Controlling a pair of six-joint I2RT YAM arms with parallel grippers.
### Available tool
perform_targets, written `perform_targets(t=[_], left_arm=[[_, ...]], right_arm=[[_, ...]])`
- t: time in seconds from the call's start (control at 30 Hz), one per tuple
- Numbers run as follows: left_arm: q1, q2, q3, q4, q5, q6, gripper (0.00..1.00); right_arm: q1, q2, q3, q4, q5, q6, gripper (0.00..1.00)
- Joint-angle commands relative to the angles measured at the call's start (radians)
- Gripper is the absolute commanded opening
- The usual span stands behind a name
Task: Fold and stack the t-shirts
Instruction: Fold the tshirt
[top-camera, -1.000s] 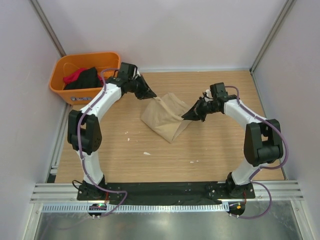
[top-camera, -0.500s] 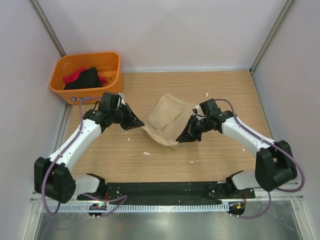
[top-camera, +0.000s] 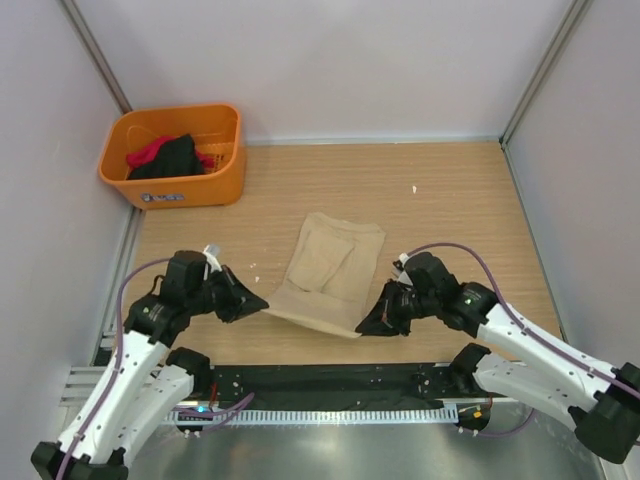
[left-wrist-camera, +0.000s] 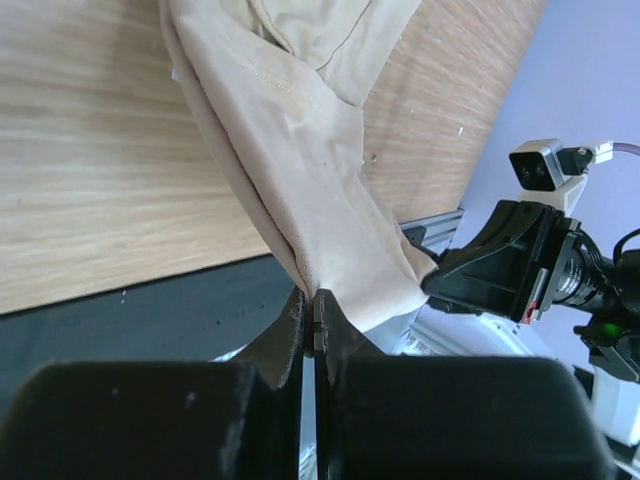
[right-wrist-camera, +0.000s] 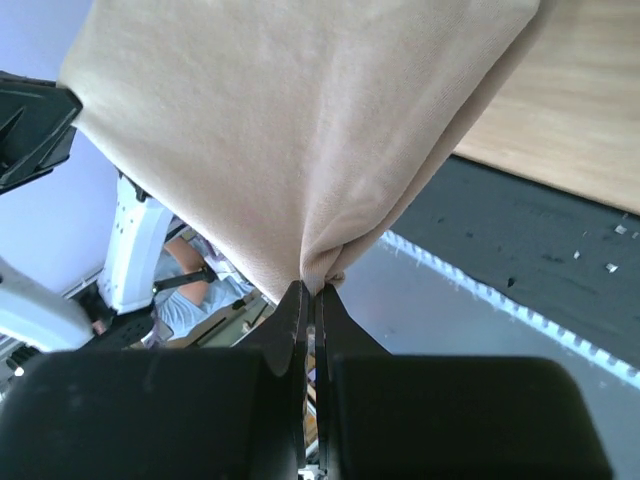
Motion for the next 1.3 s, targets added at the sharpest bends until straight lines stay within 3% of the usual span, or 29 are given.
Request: perform_targets(t=[0.0,0.27,0.47,0.6,0.77,0.97,1.07,1.2,1.27], left_arm=[[0.0,-0.123,-0.022,-0.11,0.019,-0.03,0.0],[0.0,-0.278,-0.013,-0.207,0.048,-0.055,0.0],[0.0,-0.173,0.075,-0.146,0.032,-0.032,0.0],[0.0,0.009,0.185,-0.056,0.017,0.012,0.0],[0.0,0.246,0.31,0.053,-0.001,0.04,0.0],[0.0,0.637,0.526,0.21,0.042,0.095,0.0],[-0.001,0.865,0.687,0.242,0.048,0.141,0.0],[0.011,1.152,0.89,0.227,0.06,0.195,0.0],[0.019,1.307,0.976,0.219,0.077,0.216,0.0]], right_arm=[[0.084,-0.114,-0.036,-0.001,0.111,0.164,0.01],[0.325,-0.185,-0.041,-0.006,0.26,0.299,0.01],[0.313,-0.214,-0.051,0.051,0.253,0.34,0.01],[0.206,-0.206,-0.071,0.125,0.153,0.331,0.01],[-0.127,-0.079,0.007,0.102,-0.091,0.172,0.01],[-0.45,0.24,0.204,-0.1,-0.292,-0.225,0.01],[-0.561,0.437,0.235,-0.082,-0.321,-0.313,0.01],[-0.607,0.662,0.32,0.025,-0.313,-0.344,0.01],[-0.617,0.778,0.367,-0.005,-0.289,-0.42,0.01]])
